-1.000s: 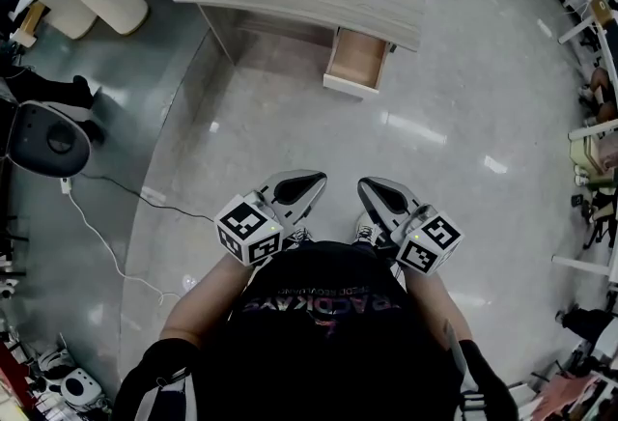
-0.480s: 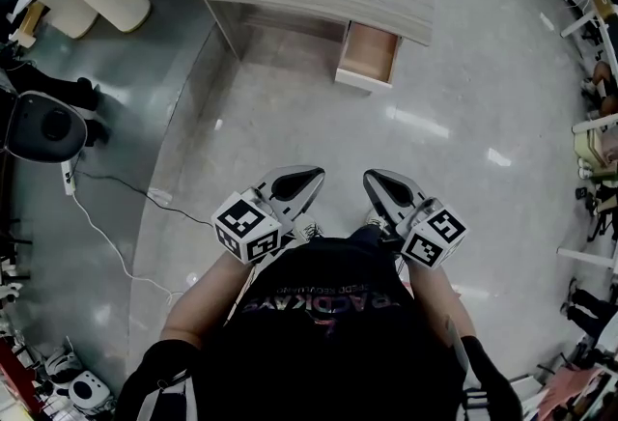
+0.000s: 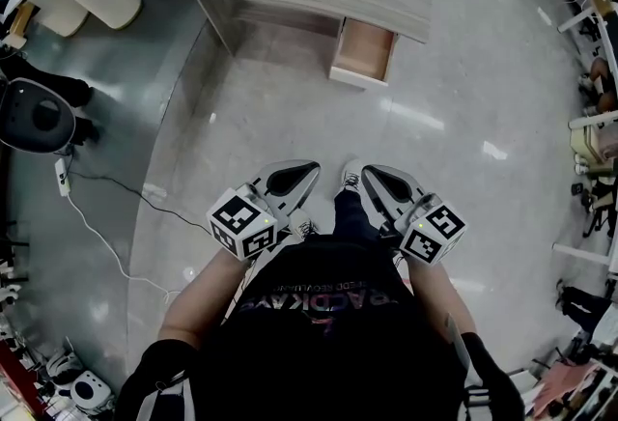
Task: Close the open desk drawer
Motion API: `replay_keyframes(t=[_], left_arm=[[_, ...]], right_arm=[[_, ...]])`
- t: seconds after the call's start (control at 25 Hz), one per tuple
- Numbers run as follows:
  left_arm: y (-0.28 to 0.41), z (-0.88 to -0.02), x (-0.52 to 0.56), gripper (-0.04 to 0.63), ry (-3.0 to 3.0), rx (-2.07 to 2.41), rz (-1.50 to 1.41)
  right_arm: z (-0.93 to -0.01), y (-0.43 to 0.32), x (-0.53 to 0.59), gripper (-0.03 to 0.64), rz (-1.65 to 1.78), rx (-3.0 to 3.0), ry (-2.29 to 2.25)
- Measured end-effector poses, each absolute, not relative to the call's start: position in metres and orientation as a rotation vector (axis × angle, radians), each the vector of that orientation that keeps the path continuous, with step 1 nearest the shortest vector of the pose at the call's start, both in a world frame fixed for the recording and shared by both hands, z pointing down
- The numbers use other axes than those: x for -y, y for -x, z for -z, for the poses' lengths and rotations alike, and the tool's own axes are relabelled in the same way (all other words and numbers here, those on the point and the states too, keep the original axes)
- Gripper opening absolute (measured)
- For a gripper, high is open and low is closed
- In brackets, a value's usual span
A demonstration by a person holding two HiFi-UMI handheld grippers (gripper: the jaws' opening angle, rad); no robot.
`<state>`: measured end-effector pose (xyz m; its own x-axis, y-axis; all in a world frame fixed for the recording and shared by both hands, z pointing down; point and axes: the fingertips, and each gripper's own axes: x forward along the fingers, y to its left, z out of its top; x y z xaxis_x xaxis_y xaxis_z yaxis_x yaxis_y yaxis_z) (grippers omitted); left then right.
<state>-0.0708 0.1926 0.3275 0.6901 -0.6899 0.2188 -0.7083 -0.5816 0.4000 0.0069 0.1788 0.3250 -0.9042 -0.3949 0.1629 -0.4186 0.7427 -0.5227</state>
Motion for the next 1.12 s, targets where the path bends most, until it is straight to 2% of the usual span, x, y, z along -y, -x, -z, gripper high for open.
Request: replay_keyframes(t=[0.56,1.12], left_arm=[[0.07,-0.324,-0.118,0.005,-2.374,1.201,-0.064],[0.057,-0.336,-0.041,0.005,-2.357,1.308,-0.114]], right_arm=[[-0.325,-0.011,-0.092,0.012,-0.884,2.9,-0.585],[-0.336,-0.056,-0.015,0.012,-0.886,2.891,-0.616]])
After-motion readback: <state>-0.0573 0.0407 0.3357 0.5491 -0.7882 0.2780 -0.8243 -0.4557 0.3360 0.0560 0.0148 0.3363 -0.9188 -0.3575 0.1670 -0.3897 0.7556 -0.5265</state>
